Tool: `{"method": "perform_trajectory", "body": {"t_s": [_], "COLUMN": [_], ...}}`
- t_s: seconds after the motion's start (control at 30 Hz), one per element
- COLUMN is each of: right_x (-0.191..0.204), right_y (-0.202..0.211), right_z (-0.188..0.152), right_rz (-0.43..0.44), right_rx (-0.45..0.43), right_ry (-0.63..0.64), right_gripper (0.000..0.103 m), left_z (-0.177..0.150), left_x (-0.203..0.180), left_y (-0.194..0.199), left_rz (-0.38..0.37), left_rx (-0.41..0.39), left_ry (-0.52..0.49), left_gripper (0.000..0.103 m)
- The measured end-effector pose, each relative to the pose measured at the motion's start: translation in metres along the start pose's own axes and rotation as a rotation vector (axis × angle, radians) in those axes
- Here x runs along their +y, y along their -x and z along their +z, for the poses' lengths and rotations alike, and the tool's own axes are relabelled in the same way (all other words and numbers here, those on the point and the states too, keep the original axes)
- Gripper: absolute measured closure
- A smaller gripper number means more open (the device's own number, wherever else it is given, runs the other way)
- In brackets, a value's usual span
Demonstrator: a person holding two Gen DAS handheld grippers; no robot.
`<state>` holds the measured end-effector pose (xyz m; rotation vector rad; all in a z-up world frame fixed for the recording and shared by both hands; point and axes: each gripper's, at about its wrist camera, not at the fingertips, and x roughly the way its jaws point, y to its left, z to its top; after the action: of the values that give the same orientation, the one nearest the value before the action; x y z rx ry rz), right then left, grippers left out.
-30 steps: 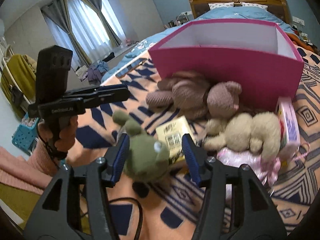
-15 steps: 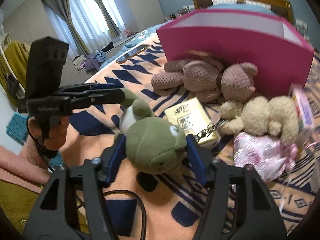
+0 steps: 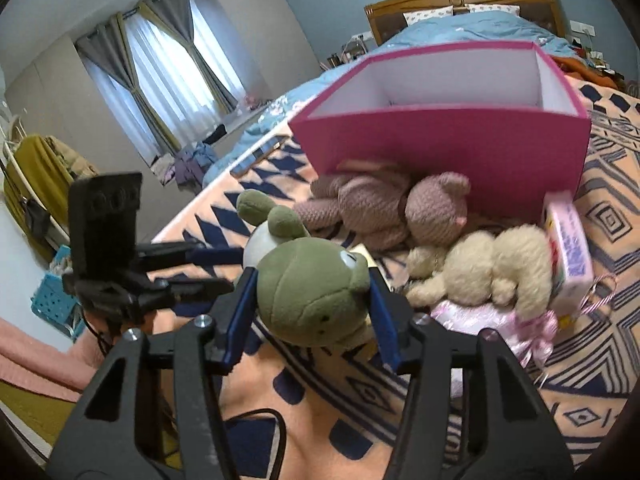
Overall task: Organize objects
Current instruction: 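Lift the green plush and carry it over the pink box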
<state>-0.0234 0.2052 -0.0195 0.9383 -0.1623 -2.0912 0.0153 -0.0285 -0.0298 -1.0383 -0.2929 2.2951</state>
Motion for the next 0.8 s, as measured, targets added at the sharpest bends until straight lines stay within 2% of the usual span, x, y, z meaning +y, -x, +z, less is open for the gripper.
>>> {"method": "perform_trajectory", "body": {"t_s": [0.17, 0.5, 0.8], "right_x": [0.003, 0.012, 0.010], "right_y": [0.011, 0.021, 0.017], "right_z": [0.017, 0.082, 0.141], "right_rz": [0.010, 0.000, 0.017], "right_rx": [-0.032, -0.136, -0.192], "right_ry": [0.026, 0.126, 0.172], "right_gripper": [0.047, 0.047, 0.047], "left_z": [0.019, 0.076, 0.126], "left_x": [-0.020, -0.035, -0.025], "left_y": [-0.001, 0.012, 0.022], "left_rz": [-0.040, 0.029, 0.108], "left_rx": [-0.039, -0.135, -0.215], "left_ry": [-0.049, -0.126, -0.149], "left_gripper": [0.041, 0.042, 0.042]}}
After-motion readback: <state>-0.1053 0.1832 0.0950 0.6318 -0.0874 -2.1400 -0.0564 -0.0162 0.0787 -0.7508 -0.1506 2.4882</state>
